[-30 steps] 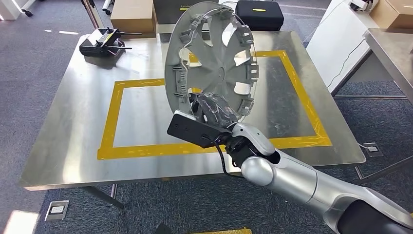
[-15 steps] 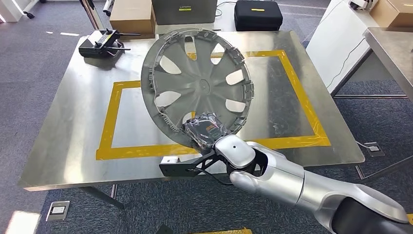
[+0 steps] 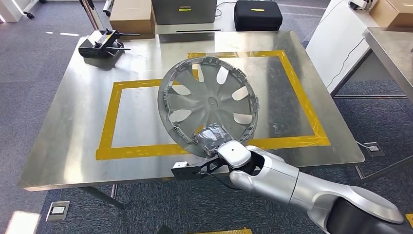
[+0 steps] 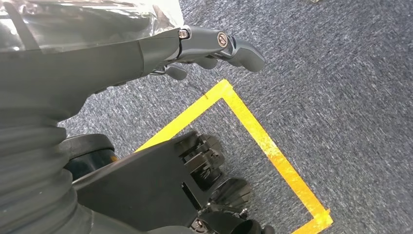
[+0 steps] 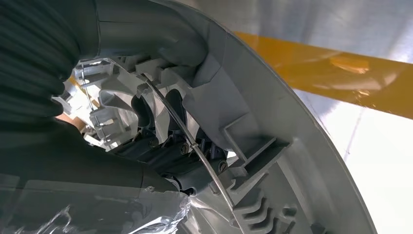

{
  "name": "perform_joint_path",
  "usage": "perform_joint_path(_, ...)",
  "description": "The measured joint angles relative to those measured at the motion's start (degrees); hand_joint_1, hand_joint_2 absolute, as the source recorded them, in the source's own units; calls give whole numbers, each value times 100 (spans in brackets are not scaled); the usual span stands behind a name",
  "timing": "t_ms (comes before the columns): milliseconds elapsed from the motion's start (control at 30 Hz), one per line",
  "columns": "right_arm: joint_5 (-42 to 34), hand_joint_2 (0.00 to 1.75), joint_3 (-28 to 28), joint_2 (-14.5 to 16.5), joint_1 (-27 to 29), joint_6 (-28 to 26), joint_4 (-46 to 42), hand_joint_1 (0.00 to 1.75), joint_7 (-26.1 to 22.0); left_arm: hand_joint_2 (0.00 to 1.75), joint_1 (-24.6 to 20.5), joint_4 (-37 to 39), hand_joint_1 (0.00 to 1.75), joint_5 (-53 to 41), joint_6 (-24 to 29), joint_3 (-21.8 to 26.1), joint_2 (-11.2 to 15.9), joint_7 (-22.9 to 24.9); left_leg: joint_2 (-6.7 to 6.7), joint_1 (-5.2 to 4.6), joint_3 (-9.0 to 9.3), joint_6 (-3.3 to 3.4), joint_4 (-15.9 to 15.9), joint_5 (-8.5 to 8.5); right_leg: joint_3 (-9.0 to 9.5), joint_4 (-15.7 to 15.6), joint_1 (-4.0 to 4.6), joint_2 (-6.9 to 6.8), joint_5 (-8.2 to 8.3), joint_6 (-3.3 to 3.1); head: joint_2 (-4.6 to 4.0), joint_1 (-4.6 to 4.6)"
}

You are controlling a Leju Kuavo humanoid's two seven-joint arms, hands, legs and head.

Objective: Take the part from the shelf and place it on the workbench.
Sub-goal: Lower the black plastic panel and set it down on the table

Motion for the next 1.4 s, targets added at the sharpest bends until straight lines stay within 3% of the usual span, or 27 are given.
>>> perform_joint_path(233,-119,175,-5,106,10,97,524,175,225,175,-3,0,0,-21,-131,2,0,62,0,0,2,0,-1,1,0,1,0,-1,0,0,0,0)
perform_joint_path(367,-168,0,-64,140,9,95,789,0,448,175,-2,2,0,-28,-165,2,2,79,0,0,4,0,-1,1,2,1,0,-1,0,0,0,0)
perform_joint_path(567,-167,0,-172,148,12,-15,1090,0,696,175,6,4,0,-80,-167,-3,5,131,2,-1,9,0,-1,2,5,0,-1,3,4,-3,0,0)
perform_joint_path(700,-179,0,-252,149,34,-93,1190,0,760,0,9,4,0,-78,-164,-4,6,126,4,-1,13,-1,-1,3,6,1,0,3,6,-5,0,0)
perform_joint_path(933,-353,0,-454,149,132,-451,1224,0,786,0,13,4,0,-83,-102,-4,8,23,4,0,18,-3,-1,4,7,3,0,4,6,-6,0,-1)
perform_joint_path(1133,-762,0,-745,97,291,-1274,908,0,651,0,45,8,0,-96,74,-4,8,-133,5,0,20,-5,-1,5,8,4,0,6,6,-7,0,0)
perform_joint_path(1267,-1438,0,-1097,-20,564,-2203,359,0,242,0,103,27,0,-60,175,-2,8,-337,5,0,22,-6,-1,4,8,3,0,6,5,-7,0,-1)
perform_joint_path(1400,-2666,0,-1562,-152,1041,-3188,-487,0,-756,0,169,48,0,35,249,2,15,-464,5,0,23,-6,-1,3,9,2,0,5,4,-8,0,0)
